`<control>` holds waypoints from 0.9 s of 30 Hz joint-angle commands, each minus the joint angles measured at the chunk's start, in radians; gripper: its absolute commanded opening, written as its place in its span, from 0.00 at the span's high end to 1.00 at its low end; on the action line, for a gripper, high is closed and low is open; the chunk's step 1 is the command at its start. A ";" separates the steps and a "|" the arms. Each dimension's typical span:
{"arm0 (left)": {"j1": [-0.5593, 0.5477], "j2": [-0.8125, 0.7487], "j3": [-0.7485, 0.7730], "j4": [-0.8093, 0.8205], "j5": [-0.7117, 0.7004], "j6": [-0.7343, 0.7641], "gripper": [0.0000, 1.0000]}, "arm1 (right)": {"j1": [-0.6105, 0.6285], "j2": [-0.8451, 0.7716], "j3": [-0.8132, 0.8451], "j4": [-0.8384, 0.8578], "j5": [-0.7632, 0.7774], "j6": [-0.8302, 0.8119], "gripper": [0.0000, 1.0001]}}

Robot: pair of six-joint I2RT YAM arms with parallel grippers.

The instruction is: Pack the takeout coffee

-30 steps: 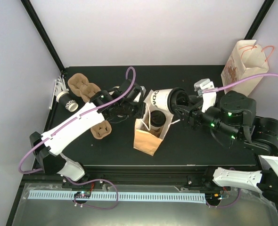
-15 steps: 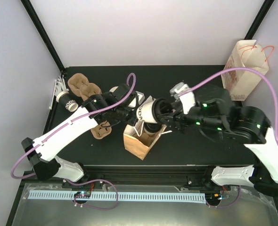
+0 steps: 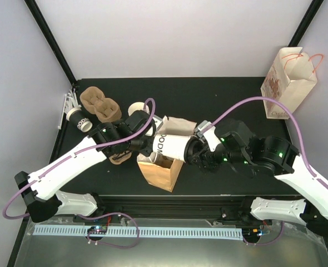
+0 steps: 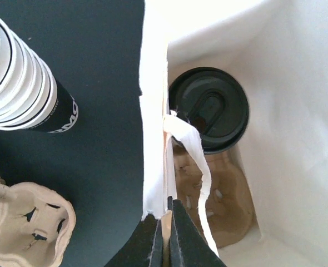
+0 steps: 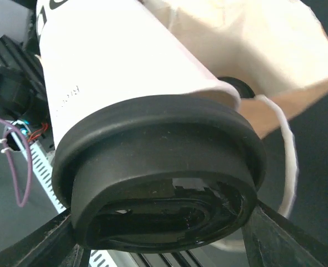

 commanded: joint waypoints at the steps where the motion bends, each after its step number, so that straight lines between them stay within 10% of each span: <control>1: -0.032 -0.008 0.029 0.084 -0.015 0.035 0.98 | -0.006 -0.033 0.018 0.011 0.140 0.049 0.47; 27: -0.023 0.112 0.078 0.075 0.047 -0.048 0.98 | -0.090 -0.003 0.021 0.113 -0.081 0.072 0.46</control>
